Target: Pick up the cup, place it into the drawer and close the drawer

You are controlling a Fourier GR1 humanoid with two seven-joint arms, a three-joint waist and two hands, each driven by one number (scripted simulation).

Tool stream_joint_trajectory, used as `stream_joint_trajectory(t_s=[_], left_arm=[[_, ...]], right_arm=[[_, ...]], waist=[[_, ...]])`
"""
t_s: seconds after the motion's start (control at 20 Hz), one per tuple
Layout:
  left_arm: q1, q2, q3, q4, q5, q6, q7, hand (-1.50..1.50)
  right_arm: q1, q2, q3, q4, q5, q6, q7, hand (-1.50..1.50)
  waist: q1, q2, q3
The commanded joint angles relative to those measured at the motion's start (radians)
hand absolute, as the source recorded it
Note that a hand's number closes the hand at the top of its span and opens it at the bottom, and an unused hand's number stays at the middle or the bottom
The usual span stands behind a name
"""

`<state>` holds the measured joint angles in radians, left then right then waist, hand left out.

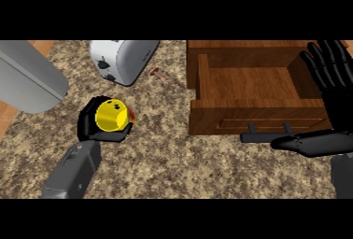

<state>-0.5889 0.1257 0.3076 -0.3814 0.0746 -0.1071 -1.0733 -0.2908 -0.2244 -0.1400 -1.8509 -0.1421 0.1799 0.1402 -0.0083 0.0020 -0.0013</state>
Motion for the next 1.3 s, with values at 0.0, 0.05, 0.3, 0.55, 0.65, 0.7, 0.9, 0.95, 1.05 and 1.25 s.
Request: stream_joint_trajectory(t_s=[0.0, 0.05, 0.3, 0.55, 0.65, 0.7, 0.9, 0.95, 1.05, 1.25], left_arm=[[-0.047, -0.015, -0.057, -0.089, -0.02, -0.074, 0.011, 1.5], [-0.085, -0.021, -0.04, -0.092, -0.001, -0.057, 0.025, 1.5], [-0.179, -0.056, -0.091, -0.283, 0.011, -0.014, 0.248, 1.5], [-0.238, -0.124, -0.185, -0.44, 0.018, 0.089, 0.444, 1.5], [-0.357, -0.125, -0.179, -0.421, 0.02, 0.135, 0.548, 1.5], [-0.347, -0.125, -0.238, -0.455, 0.04, 0.181, 0.56, 1.5], [-0.503, -0.125, -0.278, -0.404, 0.061, 0.29, 0.685, 1.5], [-0.49, -0.125, -0.287, -0.416, 0.052, 0.291, 0.682, 1.5], [-0.548, -0.126, -0.35, -0.353, 0.107, 0.359, 0.716, 1.5], [-0.664, -0.126, -0.401, -0.233, 0.146, 0.434, 0.805, 1.5]], right_arm=[[-0.003, -0.015, -0.008, 0.023, 0.004, 0.014, -0.01, -1.5], [0.034, -0.024, -0.024, -0.012, -0.015, 0.029, -0.013, -1.5], [0.097, -0.011, -0.025, -0.048, -0.005, 0.029, -0.041, -1.5], [0.044, 0.007, -0.009, -0.013, 0.033, -0.013, -0.022, -1.5], [0.024, 0.009, -0.006, 0.026, 0.051, -0.018, -0.04, -1.5], [-0.001, 0.005, -0.001, 0.013, 0.043, -0.024, 0.001, -1.5], [0.08, 0.022, 0.019, -0.022, 0.056, -0.004, -0.05, -1.5], [0.026, -0.012, -0.035, -0.009, 0.0, 0.006, -0.007, -1.5], [0.03, -0.001, -0.021, 0.041, 0.03, 0.006, -0.054, -1.5], [0.015, 0.016, -0.001, 0.047, 0.037, 0.008, -0.085, -1.5]], waist=[[0.012, -0.005, 0.002], [0.001, -0.004, 0.001], [0.014, -0.012, 0.003], [0.017, -0.01, 0.002], [0.009, -0.006, 0.002], [0.007, -0.007, 0.002], [-0.018, -0.003, 0.002], [-0.008, -0.002, 0.002], [-0.016, 0.0, 0.002], [-0.033, 0.003, 0.002]])
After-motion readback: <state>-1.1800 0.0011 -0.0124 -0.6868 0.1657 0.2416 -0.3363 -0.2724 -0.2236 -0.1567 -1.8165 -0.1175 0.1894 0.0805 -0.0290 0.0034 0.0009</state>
